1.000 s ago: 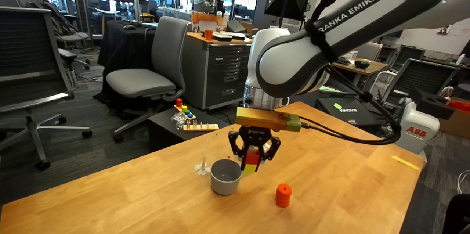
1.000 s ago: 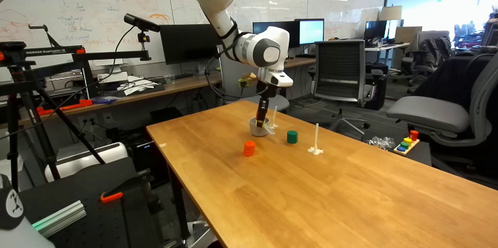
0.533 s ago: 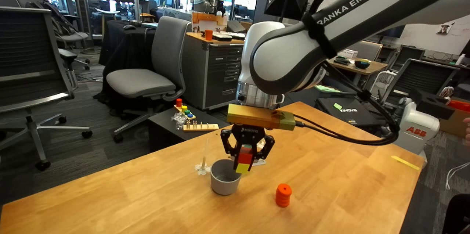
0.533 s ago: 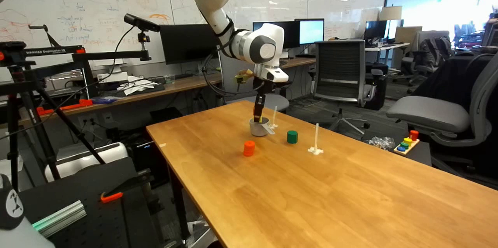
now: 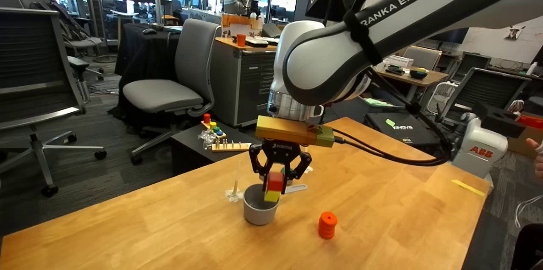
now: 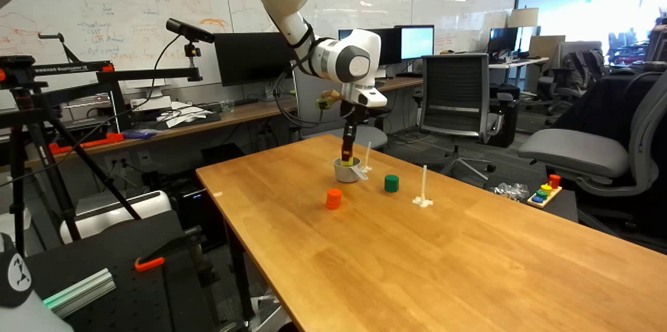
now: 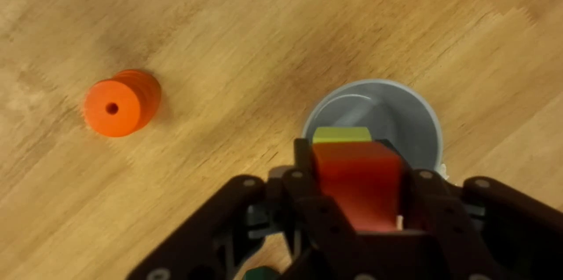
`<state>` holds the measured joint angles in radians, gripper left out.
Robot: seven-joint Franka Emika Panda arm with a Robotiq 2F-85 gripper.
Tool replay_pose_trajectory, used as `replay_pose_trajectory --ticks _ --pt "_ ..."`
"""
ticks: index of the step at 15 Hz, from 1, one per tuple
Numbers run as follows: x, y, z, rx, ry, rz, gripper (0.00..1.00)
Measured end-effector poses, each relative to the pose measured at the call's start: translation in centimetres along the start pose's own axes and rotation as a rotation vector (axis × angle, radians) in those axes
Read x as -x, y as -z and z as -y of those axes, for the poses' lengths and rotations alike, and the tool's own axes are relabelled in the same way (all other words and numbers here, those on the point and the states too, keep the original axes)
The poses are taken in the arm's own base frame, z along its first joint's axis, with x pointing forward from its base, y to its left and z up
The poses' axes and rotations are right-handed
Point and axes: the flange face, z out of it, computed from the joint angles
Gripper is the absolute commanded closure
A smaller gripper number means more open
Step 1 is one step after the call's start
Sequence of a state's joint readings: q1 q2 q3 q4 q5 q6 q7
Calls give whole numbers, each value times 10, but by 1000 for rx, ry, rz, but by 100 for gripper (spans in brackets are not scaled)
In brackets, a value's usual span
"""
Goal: Put the orange block on the yellow block then put both blocks in the gray pot, then put the green block in the gray pot
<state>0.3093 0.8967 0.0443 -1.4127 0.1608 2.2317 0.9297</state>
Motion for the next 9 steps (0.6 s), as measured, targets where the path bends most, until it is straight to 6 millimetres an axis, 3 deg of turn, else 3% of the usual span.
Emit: replay_pose_trajectory --ticks 3,6,9 --pt "-3 -6 -2 14 -1 4 2" --pt "-8 -12 -6 23 -10 5 0" --pt "-26 -11 -17 30 -36 -7 0"
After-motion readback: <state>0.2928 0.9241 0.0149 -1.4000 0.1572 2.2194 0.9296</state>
